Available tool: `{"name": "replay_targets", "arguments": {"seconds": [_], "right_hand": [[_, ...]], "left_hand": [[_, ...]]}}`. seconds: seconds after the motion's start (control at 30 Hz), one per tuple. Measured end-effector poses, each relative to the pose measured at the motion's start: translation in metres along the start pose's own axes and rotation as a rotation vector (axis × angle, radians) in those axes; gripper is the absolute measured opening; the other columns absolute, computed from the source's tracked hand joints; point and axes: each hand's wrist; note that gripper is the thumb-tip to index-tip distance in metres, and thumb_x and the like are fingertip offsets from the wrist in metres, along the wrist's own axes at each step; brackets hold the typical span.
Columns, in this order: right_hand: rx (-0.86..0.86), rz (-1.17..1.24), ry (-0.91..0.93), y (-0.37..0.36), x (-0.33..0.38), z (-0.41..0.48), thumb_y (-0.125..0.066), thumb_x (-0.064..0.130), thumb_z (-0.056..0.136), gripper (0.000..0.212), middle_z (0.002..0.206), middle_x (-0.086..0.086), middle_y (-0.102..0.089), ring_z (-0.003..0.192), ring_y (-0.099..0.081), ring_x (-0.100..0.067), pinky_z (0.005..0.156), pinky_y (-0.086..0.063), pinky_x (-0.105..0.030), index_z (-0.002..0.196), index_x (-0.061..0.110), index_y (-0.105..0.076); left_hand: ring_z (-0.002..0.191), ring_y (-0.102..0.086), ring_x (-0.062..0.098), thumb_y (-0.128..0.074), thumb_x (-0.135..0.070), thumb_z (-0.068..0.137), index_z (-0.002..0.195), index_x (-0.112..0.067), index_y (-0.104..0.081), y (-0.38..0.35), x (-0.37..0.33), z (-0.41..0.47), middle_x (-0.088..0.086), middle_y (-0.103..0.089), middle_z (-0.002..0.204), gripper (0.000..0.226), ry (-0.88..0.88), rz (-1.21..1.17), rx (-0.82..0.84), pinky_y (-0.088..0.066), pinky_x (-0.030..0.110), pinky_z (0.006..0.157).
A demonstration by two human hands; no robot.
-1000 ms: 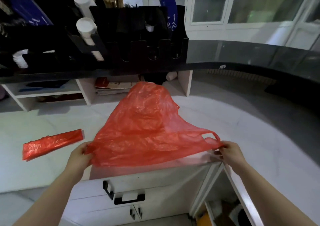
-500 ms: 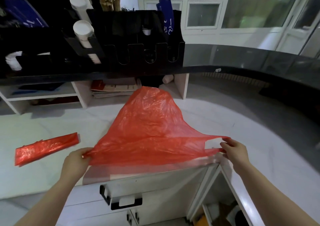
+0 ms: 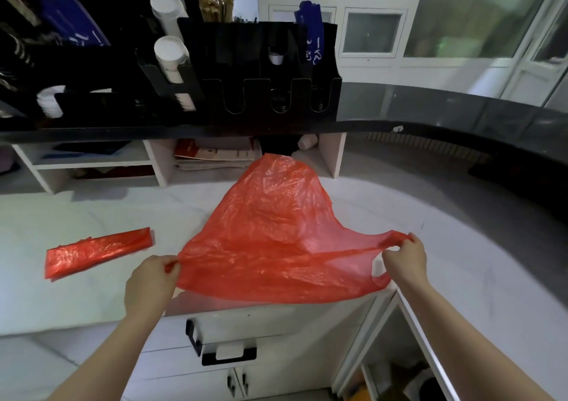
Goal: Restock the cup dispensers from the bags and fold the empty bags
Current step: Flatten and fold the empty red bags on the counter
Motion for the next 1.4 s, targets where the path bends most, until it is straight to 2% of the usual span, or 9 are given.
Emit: {"name": "replay_targets", "arguments": {"seconds": [0.17, 0.33, 0.5, 0.67, 0.9, 1.07, 1.2, 1.3, 1.4], "right_hand": [[-0.020, -0.047, -0.046, 0.017, -0.004, -0.012, -0.049, -0.001, 0.075, 0.028, 0.143, -0.018, -0.039, 0.139, -0.027, -0.029, 0.111, -0.027, -0.037, 0.078, 0.017, -0.070], [-0.039, -0.169, 0.107, 0.015, -0.015, -0.028, -0.058, 0.019, 0.084, 0.018, 0.157, -0.011, -0.016, 0.144, -0.004, -0.022, 0.115, -0.011, -0.037, 0.096, 0.023, -0.072], [0.262, -0.381, -0.062, -0.009, -0.031, -0.030, -0.045, 0.050, 0.090, 0.039, 0.150, -0.016, -0.031, 0.141, -0.012, -0.032, 0.109, -0.021, -0.037, 0.109, 0.027, -0.069], [0.224, -0.258, 0.046, -0.021, -0.018, -0.026, -0.063, 0.022, 0.078, 0.019, 0.134, -0.014, -0.052, 0.136, -0.031, -0.029, 0.109, -0.026, -0.032, 0.090, 0.032, -0.074], [0.286, -0.128, 0.065, -0.011, -0.019, -0.024, -0.068, 0.014, 0.078, 0.023, 0.074, 0.014, -0.066, 0.074, -0.057, -0.010, 0.060, -0.035, -0.022, 0.064, 0.033, -0.066], [0.136, -0.155, 0.028, -0.013, -0.023, -0.024, -0.062, 0.012, 0.078, 0.019, 0.077, 0.005, -0.066, 0.075, -0.057, -0.019, 0.063, -0.035, -0.026, 0.071, 0.028, -0.069], [0.037, -0.210, -0.007, -0.013, -0.015, -0.024, -0.060, 0.014, 0.080, 0.027, 0.107, -0.008, -0.067, 0.100, -0.059, -0.032, 0.080, -0.047, -0.036, 0.107, 0.018, -0.063], [-0.120, -0.294, 0.223, -0.015, 0.008, -0.038, -0.066, 0.005, 0.067, 0.054, 0.118, -0.016, -0.056, 0.110, -0.050, -0.039, 0.094, -0.041, -0.047, 0.120, 0.012, -0.057], [-0.049, -0.243, 0.695, -0.033, 0.044, -0.076, -0.071, -0.004, 0.056, 0.043, 0.117, -0.021, -0.058, 0.109, -0.053, -0.044, 0.092, -0.044, -0.055, 0.097, 0.011, -0.069]], "left_hand": [[0.068, -0.051, 0.021, -0.061, -0.014, 0.087, 0.088, -0.011, -0.075, -0.001, -0.011, -0.002, 0.009, -0.070, 0.084, 0.014, 0.034, -0.048, -0.105, -0.033, 0.030, 0.061], [0.080, -0.057, 0.022, -0.069, -0.008, 0.081, 0.087, -0.007, -0.075, -0.003, -0.022, -0.009, 0.012, -0.068, 0.093, 0.009, -0.033, -0.167, -0.034, -0.040, 0.032, 0.070], [0.095, -0.058, 0.026, -0.078, -0.010, 0.074, 0.095, -0.008, -0.074, -0.003, -0.015, -0.027, 0.012, -0.063, 0.105, 0.022, 0.016, -0.164, 0.093, -0.040, 0.032, 0.080], [0.105, -0.058, 0.028, -0.071, 0.000, 0.075, 0.113, -0.010, -0.068, 0.004, -0.005, -0.041, 0.012, -0.064, 0.114, 0.040, 0.048, -0.128, 0.276, -0.039, 0.030, 0.081], [0.061, -0.061, 0.019, -0.061, -0.002, 0.079, 0.100, -0.011, -0.073, 0.015, 0.009, -0.035, 0.005, -0.071, 0.078, 0.026, 0.247, -0.114, 0.477, -0.043, 0.026, 0.059], [0.069, -0.063, 0.020, -0.056, -0.004, 0.083, 0.093, -0.013, -0.075, 0.008, 0.005, -0.035, -0.001, -0.068, 0.068, 0.024, 0.207, -0.098, 0.305, -0.041, 0.027, 0.059], [0.068, -0.068, 0.023, -0.047, -0.001, 0.086, 0.096, -0.011, -0.071, 0.001, -0.010, -0.032, 0.003, -0.069, 0.076, 0.027, 0.383, -0.463, 0.200, -0.054, 0.037, 0.071], [0.063, -0.068, 0.023, -0.047, -0.003, 0.091, 0.100, -0.014, -0.064, 0.001, -0.017, -0.031, 0.008, -0.068, 0.082, 0.021, 0.410, -0.622, 0.212, -0.051, 0.031, 0.059], [0.061, -0.066, 0.021, -0.055, -0.004, 0.088, 0.098, -0.015, -0.060, 0.005, -0.026, -0.034, 0.010, -0.068, 0.080, 0.016, 0.353, -0.605, 0.246, -0.052, 0.033, 0.060]]}}
Point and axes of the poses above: each hand's wrist, its own z-axis towards the middle knuckle, its own y-axis out of the back of the hand, x = y × z
